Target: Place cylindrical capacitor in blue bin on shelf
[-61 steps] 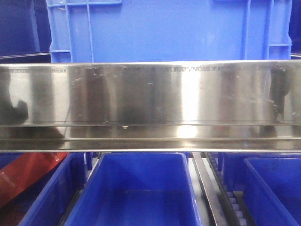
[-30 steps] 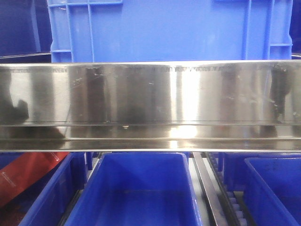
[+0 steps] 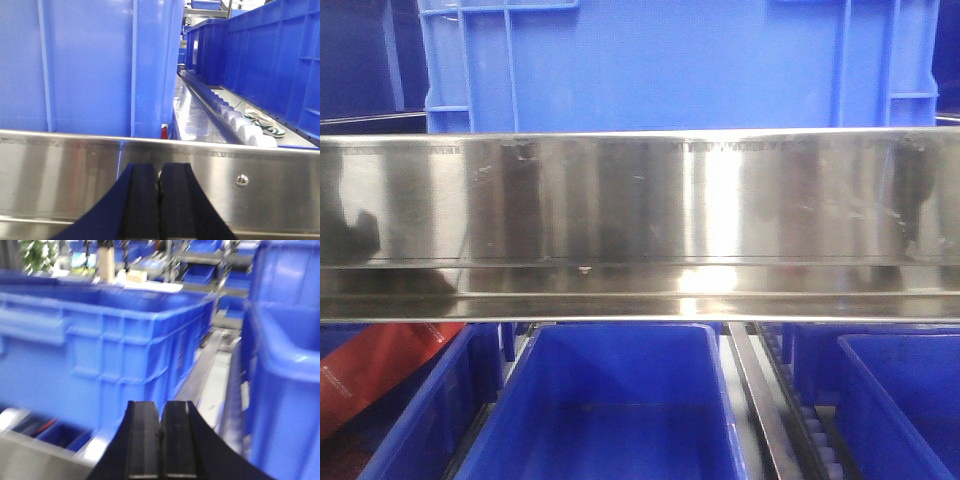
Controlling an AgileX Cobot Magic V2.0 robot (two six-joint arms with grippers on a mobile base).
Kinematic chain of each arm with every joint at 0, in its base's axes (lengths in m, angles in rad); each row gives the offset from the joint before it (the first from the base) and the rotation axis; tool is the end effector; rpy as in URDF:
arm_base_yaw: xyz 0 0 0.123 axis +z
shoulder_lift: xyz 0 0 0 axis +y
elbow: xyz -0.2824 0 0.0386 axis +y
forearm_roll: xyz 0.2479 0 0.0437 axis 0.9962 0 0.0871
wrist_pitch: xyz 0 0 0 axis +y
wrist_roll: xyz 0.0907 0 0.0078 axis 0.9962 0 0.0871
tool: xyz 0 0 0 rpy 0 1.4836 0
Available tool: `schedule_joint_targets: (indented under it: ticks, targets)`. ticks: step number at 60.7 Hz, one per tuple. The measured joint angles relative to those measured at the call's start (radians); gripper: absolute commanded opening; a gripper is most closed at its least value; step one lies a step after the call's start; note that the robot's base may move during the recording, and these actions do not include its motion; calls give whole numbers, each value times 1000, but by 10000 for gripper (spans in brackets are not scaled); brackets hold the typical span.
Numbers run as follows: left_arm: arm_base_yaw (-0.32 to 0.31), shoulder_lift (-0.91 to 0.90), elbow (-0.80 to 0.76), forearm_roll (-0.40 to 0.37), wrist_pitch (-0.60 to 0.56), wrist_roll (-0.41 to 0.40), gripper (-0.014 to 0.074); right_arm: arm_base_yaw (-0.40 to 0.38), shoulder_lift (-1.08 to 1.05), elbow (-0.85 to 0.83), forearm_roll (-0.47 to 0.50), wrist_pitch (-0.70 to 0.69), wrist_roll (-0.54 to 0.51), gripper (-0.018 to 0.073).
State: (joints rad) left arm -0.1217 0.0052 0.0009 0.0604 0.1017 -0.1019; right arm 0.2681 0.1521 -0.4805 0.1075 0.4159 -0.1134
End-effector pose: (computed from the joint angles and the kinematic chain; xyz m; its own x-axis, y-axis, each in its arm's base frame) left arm 0.0566 -0.0064 0.2033 -0.0251 -0.0390 -0.9989 0.1144 0.9926 -0.0417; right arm 0.0358 0.0139 0.3253 0.0064 -0.0138 -0.9999 -0.3064 0.9518 -0.0151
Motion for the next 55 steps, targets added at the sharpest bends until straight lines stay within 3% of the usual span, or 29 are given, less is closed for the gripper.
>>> schedule_joint_targets:
  ticks: [12, 22, 37, 55]
  targets:
    - [0, 0, 0, 0, -2, 0, -111, -190, -46, 118, 0, -122, 7, -162]
    - [0, 0, 0, 0, -2, 0, -111, -274, -124, 268, 0, -172, 16, -162]
    - [0, 0, 2, 0, -2, 0, -111, -287, -148, 461, -2, -234, 18, -162]
    - [0, 0, 2, 0, -2, 1, -111, -287, -148, 478, -2, -290, 20, -162]
